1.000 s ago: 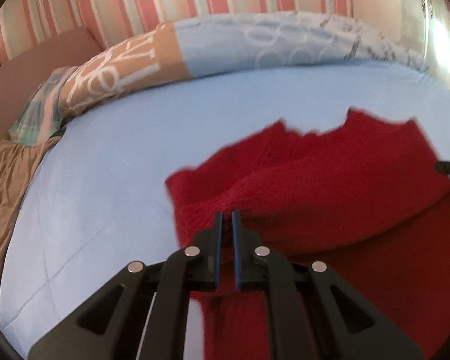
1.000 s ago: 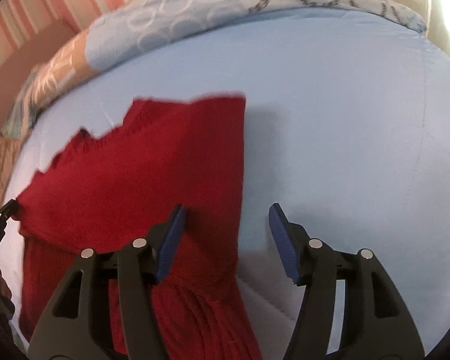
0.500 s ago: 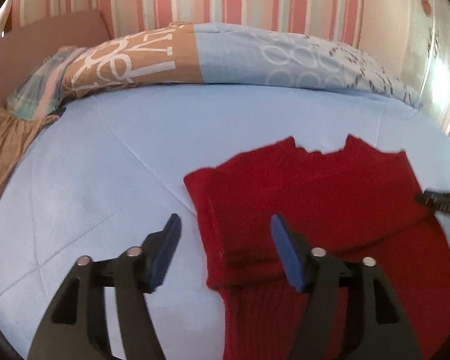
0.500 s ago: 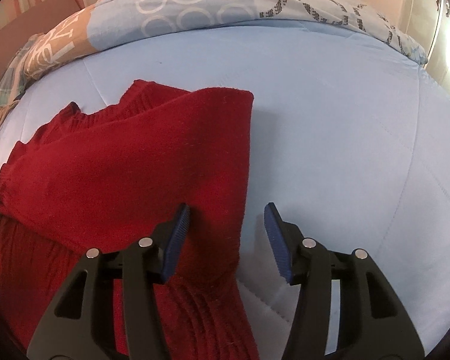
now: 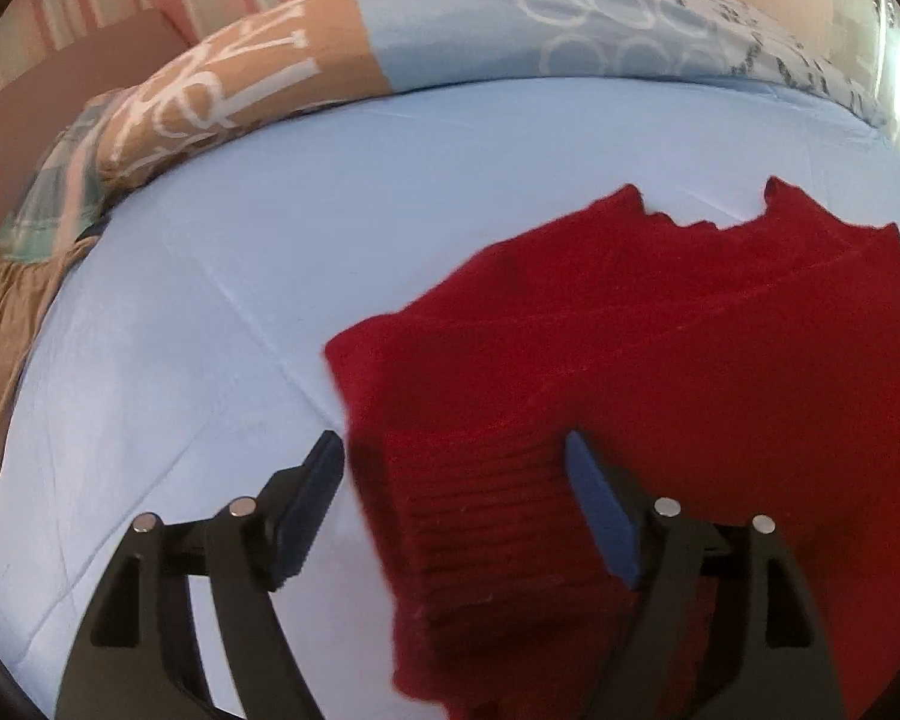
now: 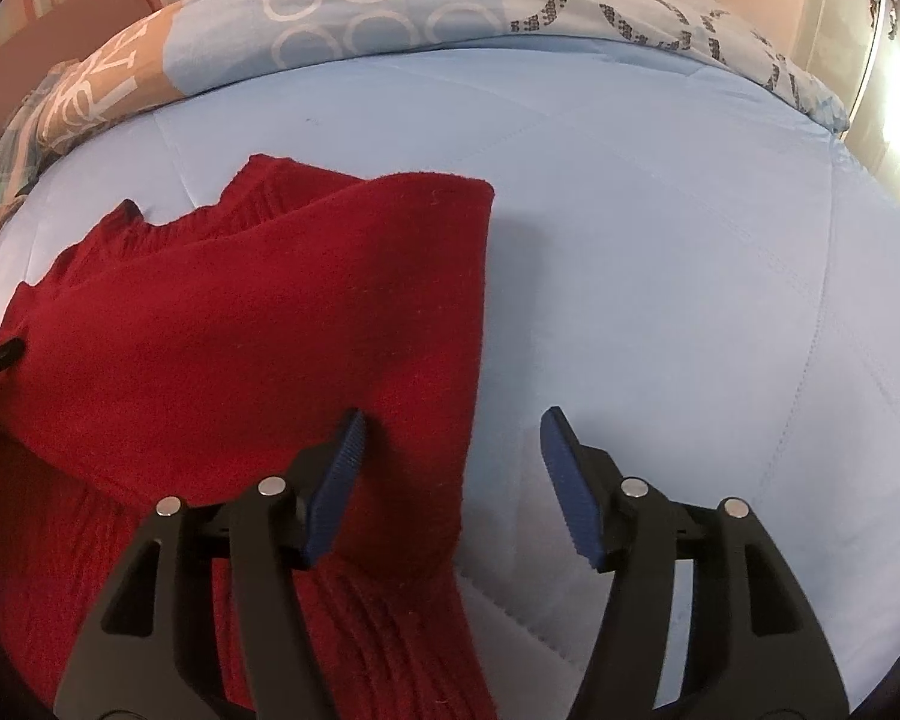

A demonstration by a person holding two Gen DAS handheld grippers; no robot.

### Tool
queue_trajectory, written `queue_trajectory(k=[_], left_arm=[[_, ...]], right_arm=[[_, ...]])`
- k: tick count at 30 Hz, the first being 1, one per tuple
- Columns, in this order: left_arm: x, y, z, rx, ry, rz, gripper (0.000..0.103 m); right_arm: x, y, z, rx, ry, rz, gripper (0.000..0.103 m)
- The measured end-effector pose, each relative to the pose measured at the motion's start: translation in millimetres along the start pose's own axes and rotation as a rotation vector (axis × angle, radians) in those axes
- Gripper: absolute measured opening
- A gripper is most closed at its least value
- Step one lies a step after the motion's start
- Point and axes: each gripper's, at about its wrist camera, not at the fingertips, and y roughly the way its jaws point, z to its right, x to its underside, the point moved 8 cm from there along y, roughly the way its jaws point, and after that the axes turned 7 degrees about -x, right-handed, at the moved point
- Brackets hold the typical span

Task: Fold small clothes

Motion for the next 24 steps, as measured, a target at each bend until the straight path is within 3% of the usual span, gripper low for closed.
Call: queue_trajectory(k=[7,13,18,24], left_arm=[[17,-47,0,-0.024,-0.025,0.053,0.076],[36,-38,4,-0.045,-0.025,0.005,0.077],[38,-34,-4,-0.039,-0.072,-0.011,0.08],[37,-35,0,-0.074,-0.064,-0.008,0.081]], right_arm=[[-4,-37,-35,-0.052,-0.095,0.112,0.056],[13,-20,-48,-0.012,-0.174,0.034,0.053],[21,-8,-28,0.027,-0.116,0.003,0.055],[22,-6,-22,0.006,-0.086,0.001,0.058]])
